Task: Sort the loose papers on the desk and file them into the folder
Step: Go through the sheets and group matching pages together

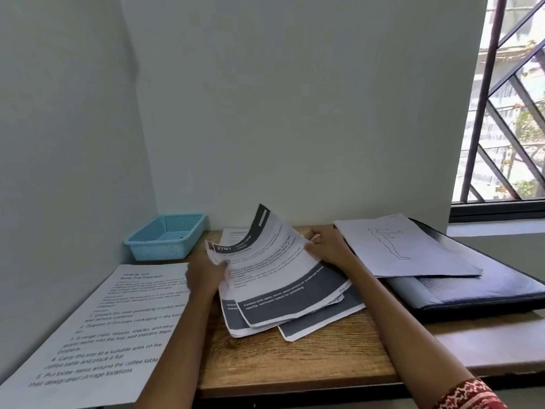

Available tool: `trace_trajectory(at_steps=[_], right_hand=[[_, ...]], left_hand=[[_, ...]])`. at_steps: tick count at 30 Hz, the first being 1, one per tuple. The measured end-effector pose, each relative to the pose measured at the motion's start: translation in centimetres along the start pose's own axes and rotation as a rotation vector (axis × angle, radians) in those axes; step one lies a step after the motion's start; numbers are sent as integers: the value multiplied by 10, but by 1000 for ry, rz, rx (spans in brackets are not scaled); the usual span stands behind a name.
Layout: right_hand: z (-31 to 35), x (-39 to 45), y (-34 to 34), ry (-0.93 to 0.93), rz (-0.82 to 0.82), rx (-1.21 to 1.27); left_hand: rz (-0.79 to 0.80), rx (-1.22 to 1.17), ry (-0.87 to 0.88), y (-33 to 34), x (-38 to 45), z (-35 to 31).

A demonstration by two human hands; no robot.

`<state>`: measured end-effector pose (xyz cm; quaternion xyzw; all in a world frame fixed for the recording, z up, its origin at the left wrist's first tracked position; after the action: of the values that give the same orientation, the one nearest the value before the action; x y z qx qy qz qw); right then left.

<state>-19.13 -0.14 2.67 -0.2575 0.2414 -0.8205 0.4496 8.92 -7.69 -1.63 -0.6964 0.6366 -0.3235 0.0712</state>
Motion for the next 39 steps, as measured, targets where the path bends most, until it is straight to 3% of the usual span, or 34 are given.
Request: trace_trajectory(at_steps=[2, 3, 4, 6, 8, 10, 12, 15, 17, 20, 21, 24, 39], right_hand=[[10, -6, -1, -9, 38, 25], [14, -10, -1, 2, 84, 86], [21, -15, 1, 16, 167, 182], [34, -27, 10, 25, 381, 346], [44, -41, 26, 20, 607, 353], [45, -51, 44, 16, 752, 298], [41, -55, 57, 11, 802, 227], [38, -47, 55, 2, 692, 196], [29, -30, 38, 6, 468, 159], [7, -9, 11, 4, 51, -347], [-3, -6, 11, 46, 43, -408], [-17, -4, 25, 142, 184, -278], [-7, -7, 18, 176, 146, -151]], left_hand=[[-320, 112, 302, -34, -6, -35], [-337, 17, 365, -35, -7, -43], [-246, -103, 352, -23, -3, -45], [79, -344, 153, 15, -2, -40], [289, -476, 1, 39, -14, -40], [349, -509, 14, 49, -20, -45], [301, -461, 79, 47, -19, -47], [281, -396, 190, 49, -18, -48], [323, -387, 240, 54, -21, -49], [369, -380, 231, 61, -23, -46], [378, -369, 224, 62, -24, -45], [387, -321, 224, 66, -22, -41], [443, -340, 187, 73, -23, -35]])
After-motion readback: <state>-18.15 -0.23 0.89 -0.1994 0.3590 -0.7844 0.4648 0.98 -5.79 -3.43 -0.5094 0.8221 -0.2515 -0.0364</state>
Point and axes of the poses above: each hand's wrist, its own x-axis towards the middle knuckle, its own y-axis out of the palm, z = x × y, the point moved 9 cm from there along x, towards the middle knuckle, and after that the axes turned 14 degrees about y, right-handed, at the moved point
